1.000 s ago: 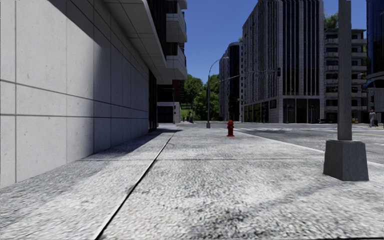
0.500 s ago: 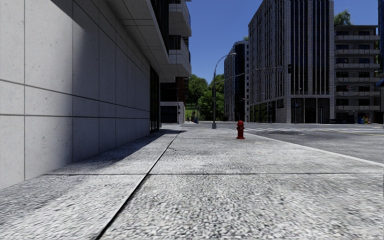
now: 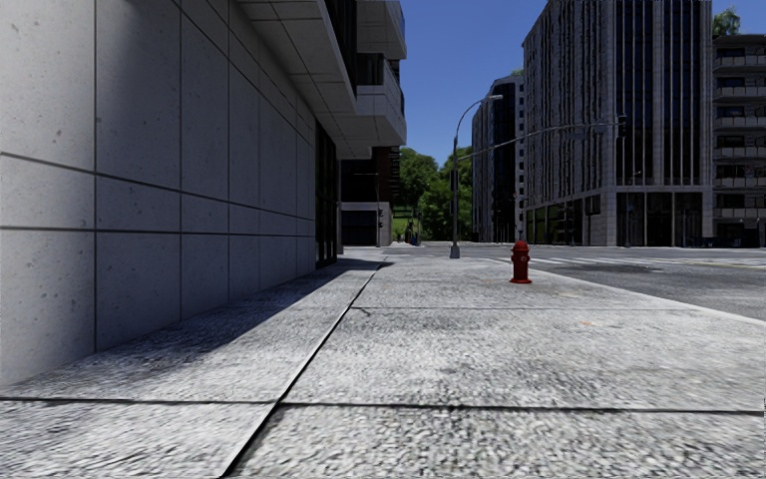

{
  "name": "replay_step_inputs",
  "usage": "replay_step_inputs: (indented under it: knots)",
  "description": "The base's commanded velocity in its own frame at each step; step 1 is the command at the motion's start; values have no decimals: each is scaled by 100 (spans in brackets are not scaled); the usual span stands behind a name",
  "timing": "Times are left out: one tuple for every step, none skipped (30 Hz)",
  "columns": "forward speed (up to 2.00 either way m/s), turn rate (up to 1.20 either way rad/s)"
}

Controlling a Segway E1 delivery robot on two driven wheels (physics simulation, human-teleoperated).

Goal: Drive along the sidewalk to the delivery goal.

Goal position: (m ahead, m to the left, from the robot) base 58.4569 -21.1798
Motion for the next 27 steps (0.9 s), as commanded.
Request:
replay_step_inputs:
  knots:
    - [200, 26]
    - [200, 15]
    - [200, 1]
    - [200, 0]
    - [200, 0]
    - [200, 0]
    - [200, 0]
    - [200, 0]
    - [200, 0]
    - [200, 0]
    - [200, 0]
    - [200, 0]
    - [200, 0]
    - [200, 0]
    - [200, 0]
    - [200, 0]
    - [200, 0]
    - [200, 0]
    - [200, 0]
    - [200, 0]
    - [200, 0]
    - [200, 0]
    - [200, 0]
    - [200, 0]
    - [200, 0]
    - [200, 0]
    - [200, 0]
